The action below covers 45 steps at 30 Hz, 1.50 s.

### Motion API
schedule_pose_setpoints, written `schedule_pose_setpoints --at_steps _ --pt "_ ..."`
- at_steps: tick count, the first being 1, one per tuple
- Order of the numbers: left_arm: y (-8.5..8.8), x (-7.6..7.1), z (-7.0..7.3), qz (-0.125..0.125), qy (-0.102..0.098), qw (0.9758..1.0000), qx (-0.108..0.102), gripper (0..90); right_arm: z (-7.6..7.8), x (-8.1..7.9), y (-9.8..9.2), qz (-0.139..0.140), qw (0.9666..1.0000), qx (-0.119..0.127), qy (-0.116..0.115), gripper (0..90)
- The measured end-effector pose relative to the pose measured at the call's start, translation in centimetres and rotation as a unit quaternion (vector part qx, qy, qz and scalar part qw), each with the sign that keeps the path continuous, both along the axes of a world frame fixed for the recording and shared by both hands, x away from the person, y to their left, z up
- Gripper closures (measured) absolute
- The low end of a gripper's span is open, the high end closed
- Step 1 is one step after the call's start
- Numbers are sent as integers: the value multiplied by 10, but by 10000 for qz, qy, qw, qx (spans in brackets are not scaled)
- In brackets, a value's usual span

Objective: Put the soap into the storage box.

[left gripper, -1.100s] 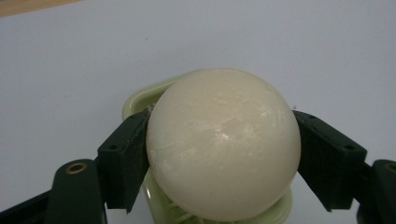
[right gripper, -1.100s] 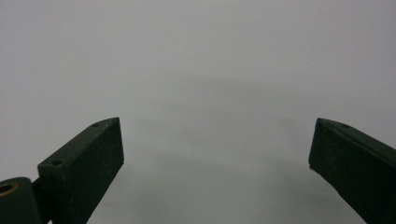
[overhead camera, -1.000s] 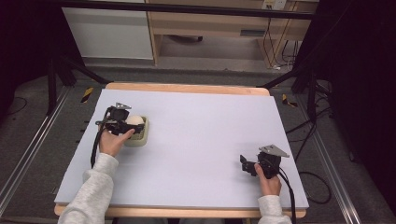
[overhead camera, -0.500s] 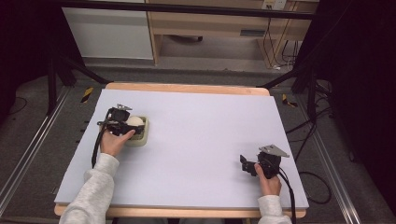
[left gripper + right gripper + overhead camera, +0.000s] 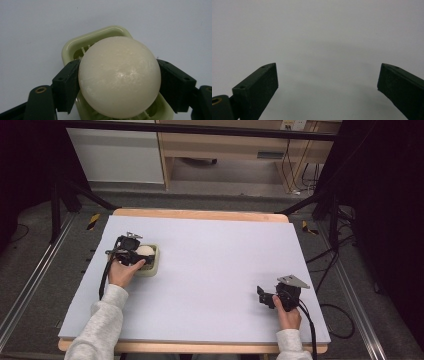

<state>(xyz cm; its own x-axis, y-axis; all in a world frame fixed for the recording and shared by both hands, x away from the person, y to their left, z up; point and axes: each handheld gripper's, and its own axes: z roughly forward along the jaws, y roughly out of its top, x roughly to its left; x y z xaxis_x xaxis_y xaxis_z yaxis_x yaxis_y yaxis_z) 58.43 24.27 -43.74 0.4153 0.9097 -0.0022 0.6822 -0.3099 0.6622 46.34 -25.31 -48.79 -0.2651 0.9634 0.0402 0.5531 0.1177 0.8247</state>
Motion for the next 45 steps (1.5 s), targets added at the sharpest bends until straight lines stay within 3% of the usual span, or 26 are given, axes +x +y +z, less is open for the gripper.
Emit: schedule_pose_setpoints --at_steps 19,28,41,45 --pt "-1 0 -7 14 8 10000 81 238 0 0 0 -5 10000 7 -3 36" --pt "1 -6 3 30 -257 9997 5 189 0 0 0 -13 10000 -6 -2 36" --pt "4 -41 14 -140 -635 9973 -333 157 0 0 0 -13 10000 -25 -15 36" --pt "4 -52 15 -183 -740 9967 -284 143 0 0 0 -13 10000 5 -8 36"
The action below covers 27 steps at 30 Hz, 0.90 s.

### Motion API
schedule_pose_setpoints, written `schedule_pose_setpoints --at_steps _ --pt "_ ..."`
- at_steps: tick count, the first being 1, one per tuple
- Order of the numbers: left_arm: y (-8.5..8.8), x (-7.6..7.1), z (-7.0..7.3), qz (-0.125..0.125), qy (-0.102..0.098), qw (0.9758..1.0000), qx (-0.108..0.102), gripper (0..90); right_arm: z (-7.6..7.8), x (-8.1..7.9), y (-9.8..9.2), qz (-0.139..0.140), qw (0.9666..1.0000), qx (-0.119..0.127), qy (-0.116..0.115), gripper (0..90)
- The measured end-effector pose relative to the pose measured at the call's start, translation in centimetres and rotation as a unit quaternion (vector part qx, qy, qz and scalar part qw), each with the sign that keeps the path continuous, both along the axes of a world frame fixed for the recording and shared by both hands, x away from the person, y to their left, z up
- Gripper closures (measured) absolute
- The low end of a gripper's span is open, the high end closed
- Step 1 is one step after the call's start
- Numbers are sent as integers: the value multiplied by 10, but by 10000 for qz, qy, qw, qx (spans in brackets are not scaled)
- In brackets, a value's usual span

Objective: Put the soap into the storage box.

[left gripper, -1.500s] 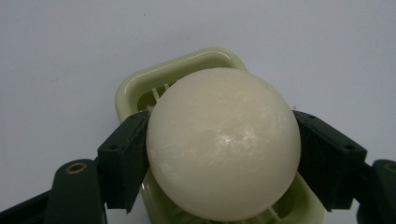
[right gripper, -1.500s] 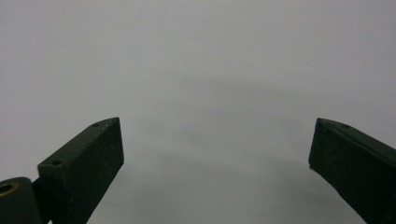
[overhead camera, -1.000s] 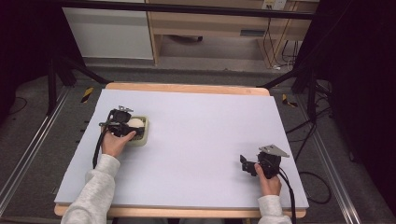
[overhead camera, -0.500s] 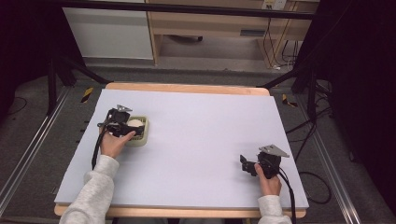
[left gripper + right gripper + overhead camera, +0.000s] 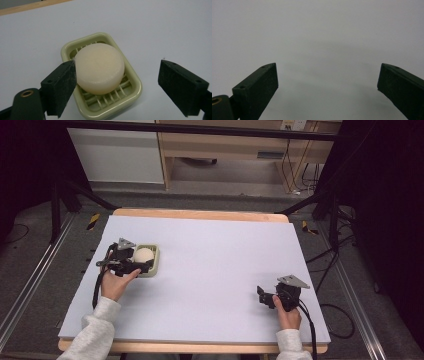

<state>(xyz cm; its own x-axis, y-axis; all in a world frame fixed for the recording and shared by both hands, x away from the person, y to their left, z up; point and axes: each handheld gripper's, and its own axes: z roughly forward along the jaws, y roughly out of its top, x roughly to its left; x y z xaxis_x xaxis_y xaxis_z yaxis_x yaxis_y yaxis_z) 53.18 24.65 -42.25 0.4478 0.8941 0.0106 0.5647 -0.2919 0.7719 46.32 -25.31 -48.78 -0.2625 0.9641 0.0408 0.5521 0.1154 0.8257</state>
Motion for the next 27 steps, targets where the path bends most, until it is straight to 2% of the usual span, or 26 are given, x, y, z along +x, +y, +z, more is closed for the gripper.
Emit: schedule_pose_setpoints --at_steps 6,11,18,27 --pt "0 -20 -6 -104 -93 9999 -99 132 0 0 0 -1 10000 -23 -11 36" --pt "8 -37 -15 -118 -148 9998 -89 134 0 -1 0 -5 10000 3 -20 36" --pt "26 -60 -30 44 -90 9998 -194 136 1 -1 0 3 10000 50 -25 36" --pt "48 -73 -44 299 18 9993 -227 151 0 -1 -1 -3 10000 44 -53 36"
